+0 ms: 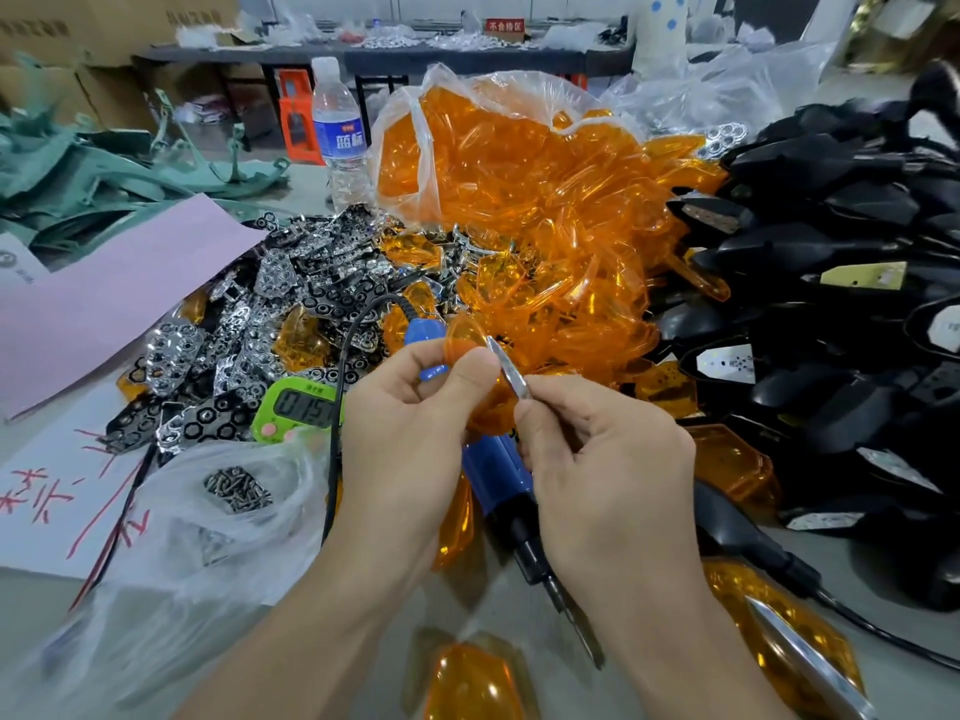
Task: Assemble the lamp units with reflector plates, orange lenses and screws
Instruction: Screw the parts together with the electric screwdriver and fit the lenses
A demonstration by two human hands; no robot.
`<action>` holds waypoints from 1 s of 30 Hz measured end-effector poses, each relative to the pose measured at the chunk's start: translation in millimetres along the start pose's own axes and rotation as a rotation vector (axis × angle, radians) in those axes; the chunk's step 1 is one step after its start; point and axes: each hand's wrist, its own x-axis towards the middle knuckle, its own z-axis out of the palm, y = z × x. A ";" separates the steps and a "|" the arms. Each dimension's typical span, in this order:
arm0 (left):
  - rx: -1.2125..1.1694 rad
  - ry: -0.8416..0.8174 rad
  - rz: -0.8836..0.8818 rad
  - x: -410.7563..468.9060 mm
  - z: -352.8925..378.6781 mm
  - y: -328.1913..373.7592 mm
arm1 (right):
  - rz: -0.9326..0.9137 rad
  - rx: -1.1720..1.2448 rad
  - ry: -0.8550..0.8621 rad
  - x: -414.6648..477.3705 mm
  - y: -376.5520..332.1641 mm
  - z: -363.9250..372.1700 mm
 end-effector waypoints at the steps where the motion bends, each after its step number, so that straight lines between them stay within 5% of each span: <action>1: -0.002 0.017 0.003 0.1 1.0 1.2 | -0.009 -0.019 -0.011 -0.4 -0.1 0.2; 14: 0.081 0.162 0.006 9.3 -2.6 -3.5 | -0.003 -0.093 -0.151 -10.5 -20.3 6.2; 19: 0.158 0.137 0.072 7.6 -0.4 -6.4 | -0.047 -0.138 -0.064 -14.8 -19.4 9.8; 30: -0.071 0.013 -0.050 11.1 -2.2 -4.3 | 0.088 0.183 -0.133 -1.8 -8.1 2.6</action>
